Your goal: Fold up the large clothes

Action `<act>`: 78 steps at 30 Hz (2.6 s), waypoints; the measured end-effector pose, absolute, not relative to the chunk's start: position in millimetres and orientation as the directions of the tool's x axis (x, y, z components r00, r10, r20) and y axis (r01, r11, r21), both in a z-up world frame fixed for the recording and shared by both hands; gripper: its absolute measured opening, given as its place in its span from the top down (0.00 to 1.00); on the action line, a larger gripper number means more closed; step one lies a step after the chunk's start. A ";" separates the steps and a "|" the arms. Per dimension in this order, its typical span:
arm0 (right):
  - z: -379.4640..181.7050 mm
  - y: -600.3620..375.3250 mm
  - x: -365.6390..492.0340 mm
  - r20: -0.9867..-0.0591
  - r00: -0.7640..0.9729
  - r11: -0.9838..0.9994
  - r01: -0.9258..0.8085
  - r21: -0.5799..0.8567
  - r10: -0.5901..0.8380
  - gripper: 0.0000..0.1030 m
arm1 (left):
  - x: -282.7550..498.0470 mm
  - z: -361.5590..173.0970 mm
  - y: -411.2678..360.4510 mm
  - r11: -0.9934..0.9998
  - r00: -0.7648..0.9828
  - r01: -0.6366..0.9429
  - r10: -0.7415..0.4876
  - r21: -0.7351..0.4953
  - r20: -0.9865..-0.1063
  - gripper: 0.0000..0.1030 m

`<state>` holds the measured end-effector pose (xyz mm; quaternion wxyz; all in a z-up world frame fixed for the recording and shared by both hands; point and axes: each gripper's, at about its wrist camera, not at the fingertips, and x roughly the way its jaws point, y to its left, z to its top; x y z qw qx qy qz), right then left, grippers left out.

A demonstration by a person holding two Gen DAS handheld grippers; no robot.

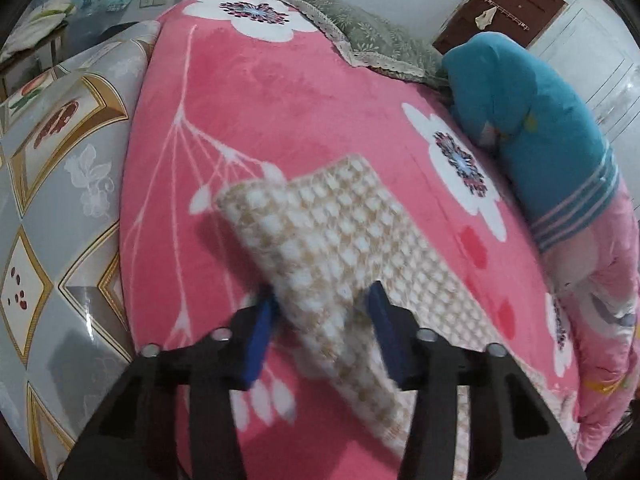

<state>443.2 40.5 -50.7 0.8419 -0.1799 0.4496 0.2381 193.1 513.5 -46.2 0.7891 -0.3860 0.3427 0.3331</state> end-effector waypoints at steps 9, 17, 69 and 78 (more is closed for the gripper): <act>-47.3 -0.3 426.1 -0.842 0.453 0.827 -0.562 -0.016 0.291 0.08 | 202.6 21.2 453.0 0.659 0.575 -0.734 0.479 -0.160 -0.664 0.84; -22.4 -71.3 423.0 -0.795 0.487 0.888 -0.439 0.137 0.363 0.08 | 223.2 146.6 242.6 0.941 0.868 -0.330 0.332 0.071 -0.369 0.85; -54.1 -75.0 493.9 -0.658 0.105 0.660 -0.248 0.709 0.746 0.64 | 175.0 -30.7 148.4 0.956 0.728 -0.001 -0.202 -0.295 -0.655 0.05; -65.0 -23.1 493.9 -0.698 0.084 0.683 -0.320 0.657 0.711 0.83 | 190.7 -62.7 156.9 0.975 0.660 -0.111 -0.071 -0.191 -0.748 0.05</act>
